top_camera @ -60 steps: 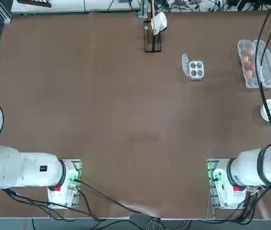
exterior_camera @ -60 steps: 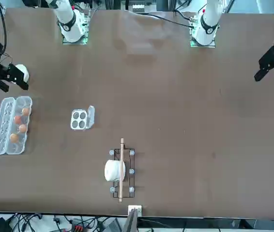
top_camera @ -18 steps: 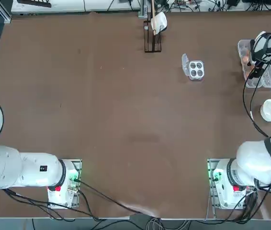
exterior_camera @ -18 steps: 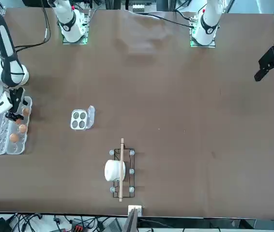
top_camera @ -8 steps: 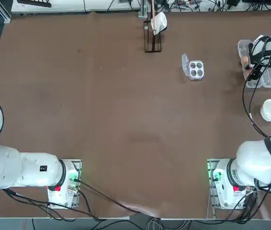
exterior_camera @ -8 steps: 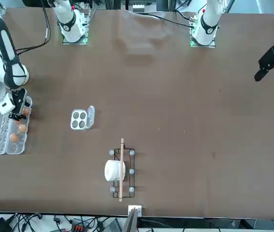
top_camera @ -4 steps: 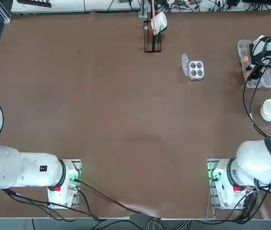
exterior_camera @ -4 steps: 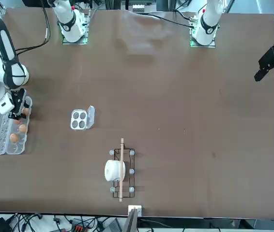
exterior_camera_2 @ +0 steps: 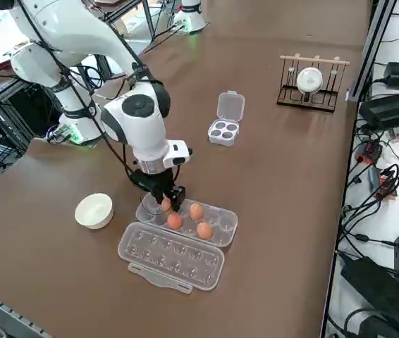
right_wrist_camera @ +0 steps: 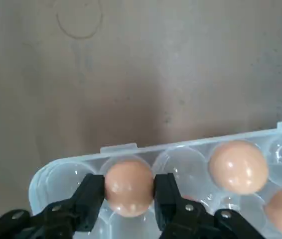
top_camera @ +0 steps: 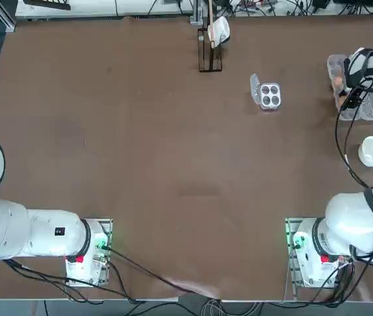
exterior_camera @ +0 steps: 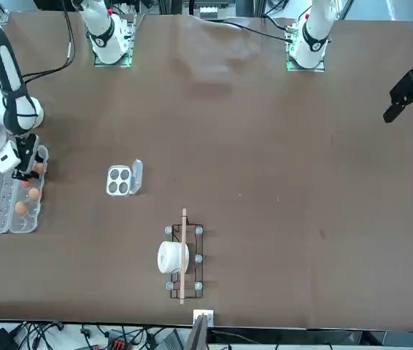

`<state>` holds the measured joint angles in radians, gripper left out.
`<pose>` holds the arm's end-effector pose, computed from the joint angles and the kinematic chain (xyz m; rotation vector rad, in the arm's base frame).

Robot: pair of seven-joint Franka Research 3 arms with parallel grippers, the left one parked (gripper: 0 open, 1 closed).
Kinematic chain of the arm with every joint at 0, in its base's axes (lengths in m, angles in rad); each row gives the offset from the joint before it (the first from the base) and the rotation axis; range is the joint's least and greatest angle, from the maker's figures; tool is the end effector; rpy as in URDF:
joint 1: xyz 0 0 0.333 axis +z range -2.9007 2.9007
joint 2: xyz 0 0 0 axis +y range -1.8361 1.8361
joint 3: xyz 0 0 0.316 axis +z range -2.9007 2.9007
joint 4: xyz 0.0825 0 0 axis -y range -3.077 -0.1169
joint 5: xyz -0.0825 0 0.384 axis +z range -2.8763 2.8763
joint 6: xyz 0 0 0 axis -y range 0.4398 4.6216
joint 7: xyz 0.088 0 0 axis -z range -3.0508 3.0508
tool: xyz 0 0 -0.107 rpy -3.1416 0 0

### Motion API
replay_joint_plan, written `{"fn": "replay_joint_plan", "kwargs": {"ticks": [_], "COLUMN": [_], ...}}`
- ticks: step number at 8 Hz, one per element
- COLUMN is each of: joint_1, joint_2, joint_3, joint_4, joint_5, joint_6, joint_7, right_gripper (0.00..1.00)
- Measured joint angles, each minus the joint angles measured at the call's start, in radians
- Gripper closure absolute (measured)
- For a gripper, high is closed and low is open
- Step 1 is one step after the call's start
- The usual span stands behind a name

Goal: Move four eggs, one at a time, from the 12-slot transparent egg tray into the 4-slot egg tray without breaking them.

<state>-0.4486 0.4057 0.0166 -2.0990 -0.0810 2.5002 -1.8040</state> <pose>0.5294 -0.2436 0.2238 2.3550 2.0565 -0.0616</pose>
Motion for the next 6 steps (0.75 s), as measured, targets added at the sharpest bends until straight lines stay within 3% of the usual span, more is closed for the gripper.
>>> {"fn": "replay_joint_plan", "kwargs": {"ticks": [3, 6], "joint_1": [0.0, 0.014], "joint_2": [-0.049, -0.17], "joint_3": [0.003, 0.017], "joint_4": [0.084, 0.095], "joint_5": [0.033, 0.037], "joint_6": [-0.158, -0.338], "joint_7": [0.006, 0.141], "right_gripper": [0.42, 0.42]}}
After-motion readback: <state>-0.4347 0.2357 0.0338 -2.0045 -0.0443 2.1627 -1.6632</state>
